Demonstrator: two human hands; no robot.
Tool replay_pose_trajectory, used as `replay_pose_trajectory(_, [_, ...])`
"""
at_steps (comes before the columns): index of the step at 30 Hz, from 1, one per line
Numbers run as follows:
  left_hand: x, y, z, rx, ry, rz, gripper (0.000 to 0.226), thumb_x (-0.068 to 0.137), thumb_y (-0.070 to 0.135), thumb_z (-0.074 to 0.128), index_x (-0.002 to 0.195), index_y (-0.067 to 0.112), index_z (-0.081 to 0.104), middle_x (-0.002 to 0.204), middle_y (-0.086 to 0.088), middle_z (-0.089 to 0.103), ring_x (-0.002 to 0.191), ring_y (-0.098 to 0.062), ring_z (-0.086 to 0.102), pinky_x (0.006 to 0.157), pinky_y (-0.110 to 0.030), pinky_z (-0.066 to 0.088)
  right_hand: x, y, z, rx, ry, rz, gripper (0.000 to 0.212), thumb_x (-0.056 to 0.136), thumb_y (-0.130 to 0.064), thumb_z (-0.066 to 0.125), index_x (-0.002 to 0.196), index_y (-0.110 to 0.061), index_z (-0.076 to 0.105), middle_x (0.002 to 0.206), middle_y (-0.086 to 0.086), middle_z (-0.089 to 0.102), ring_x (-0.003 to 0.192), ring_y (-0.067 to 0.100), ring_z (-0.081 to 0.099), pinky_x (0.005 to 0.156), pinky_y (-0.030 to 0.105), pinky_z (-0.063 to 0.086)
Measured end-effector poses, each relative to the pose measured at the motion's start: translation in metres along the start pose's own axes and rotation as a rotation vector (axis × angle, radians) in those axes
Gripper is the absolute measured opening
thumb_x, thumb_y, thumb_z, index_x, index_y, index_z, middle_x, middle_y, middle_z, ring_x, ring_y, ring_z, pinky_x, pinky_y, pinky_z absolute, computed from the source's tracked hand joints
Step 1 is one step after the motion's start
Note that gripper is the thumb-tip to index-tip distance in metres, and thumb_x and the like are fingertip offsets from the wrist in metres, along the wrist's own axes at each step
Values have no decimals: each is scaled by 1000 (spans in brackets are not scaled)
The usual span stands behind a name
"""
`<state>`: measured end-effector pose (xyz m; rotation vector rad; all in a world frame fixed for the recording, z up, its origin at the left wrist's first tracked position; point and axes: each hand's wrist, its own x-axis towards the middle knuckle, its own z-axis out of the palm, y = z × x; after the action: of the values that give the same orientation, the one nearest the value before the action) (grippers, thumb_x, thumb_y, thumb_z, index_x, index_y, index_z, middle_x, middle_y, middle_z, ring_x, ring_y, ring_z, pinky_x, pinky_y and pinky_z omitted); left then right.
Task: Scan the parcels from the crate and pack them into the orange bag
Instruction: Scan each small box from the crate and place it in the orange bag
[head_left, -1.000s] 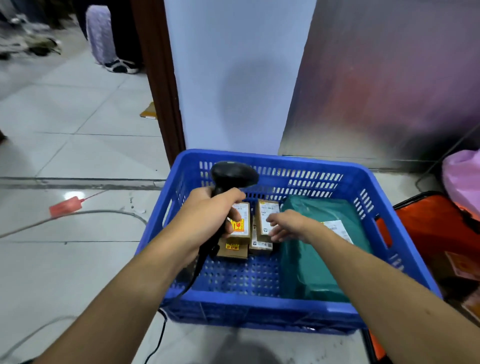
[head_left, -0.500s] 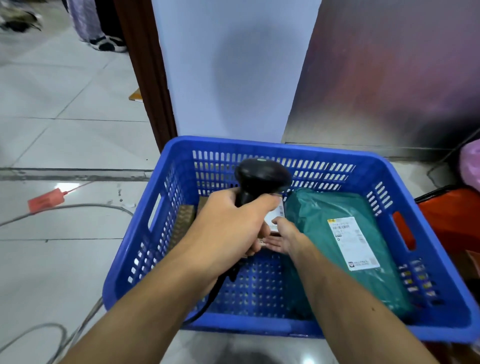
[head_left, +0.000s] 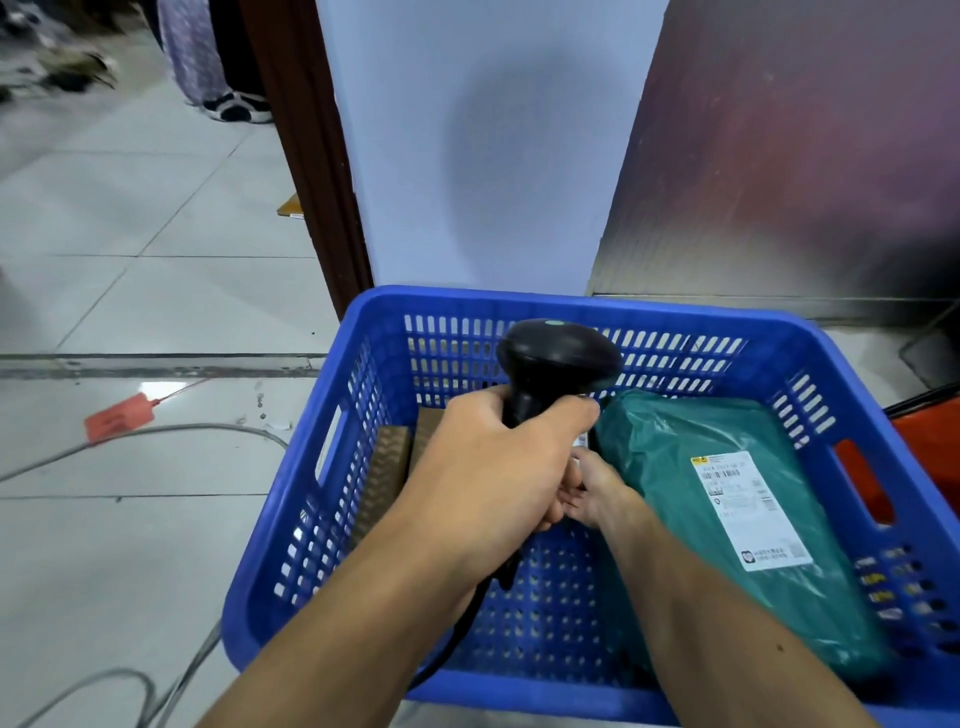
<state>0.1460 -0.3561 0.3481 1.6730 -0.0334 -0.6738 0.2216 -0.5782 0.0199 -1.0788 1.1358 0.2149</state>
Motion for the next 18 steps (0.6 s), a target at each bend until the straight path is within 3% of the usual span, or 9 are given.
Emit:
replay_pose_trajectory(2, [-1, 1, -1, -12, -3, 9, 25, 93, 37, 68, 96, 12, 71, 63, 0, 66, 51, -11, 55, 45, -16, 45, 40, 8, -4, -87, -36, -21, 83, 66, -54, 82, 135, -14, 60, 100, 17, 64, 72, 38, 74, 67, 48, 61])
replay_pose_trajectory(4, [-3, 3, -1, -25, -14, 16, 25, 94, 37, 68, 98, 13, 71, 65, 0, 67, 51, -12, 54, 46, -16, 46, 75, 17, -10, -53, -70, -40, 85, 58, -60, 84, 131, -23, 62, 93, 14, 60, 73, 39, 70, 68, 48, 59])
replay_pose_trajectory(7, [-7, 4, -3, -30, -20, 20, 24, 94, 36, 68, 98, 12, 71, 66, -1, 66, 50, -12, 53, 46, -16, 45, 79, 19, -10, -15, -61, -44, 92, 42, -67, 91, 121, -28, 65, 101, 9, 69, 89, 42, 70, 80, 53, 60])
replay_pose_trajectory(10, [-9, 4, -5, -29, -15, 28, 25, 94, 36, 68, 98, 12, 71, 67, -1, 66, 51, -11, 54, 46, -16, 45, 86, 21, -15, -21, -84, -74, 84, 55, -64, 84, 126, -25, 64, 102, 9, 56, 76, 39, 69, 71, 51, 59])
replay_pose_trajectory(13, [-8, 2, -7, -31, -17, 30, 27, 93, 37, 68, 99, 10, 70, 68, -4, 66, 53, -13, 54, 49, -18, 47, 74, 12, -20, -94, -24, -46, 80, 53, -63, 83, 118, -20, 66, 97, 13, 60, 65, 27, 62, 61, 45, 57])
replay_pose_trajectory(16, [-6, 3, -9, -50, -2, 27, 27, 93, 35, 69, 96, 9, 71, 69, -8, 66, 52, -13, 55, 46, -17, 46, 53, 3, -17, -69, -27, -22, 87, 41, -66, 88, 113, -20, 70, 87, 12, 66, 66, 26, 57, 71, 45, 61])
replay_pose_trajectory(18, [-4, 4, -9, -48, 4, 31, 26, 93, 35, 69, 94, 9, 72, 68, -8, 67, 50, -15, 56, 47, -19, 47, 7, -5, -4, -69, -44, -38, 77, 46, -61, 86, 108, -19, 69, 71, 9, 65, 62, 24, 59, 80, 45, 63])
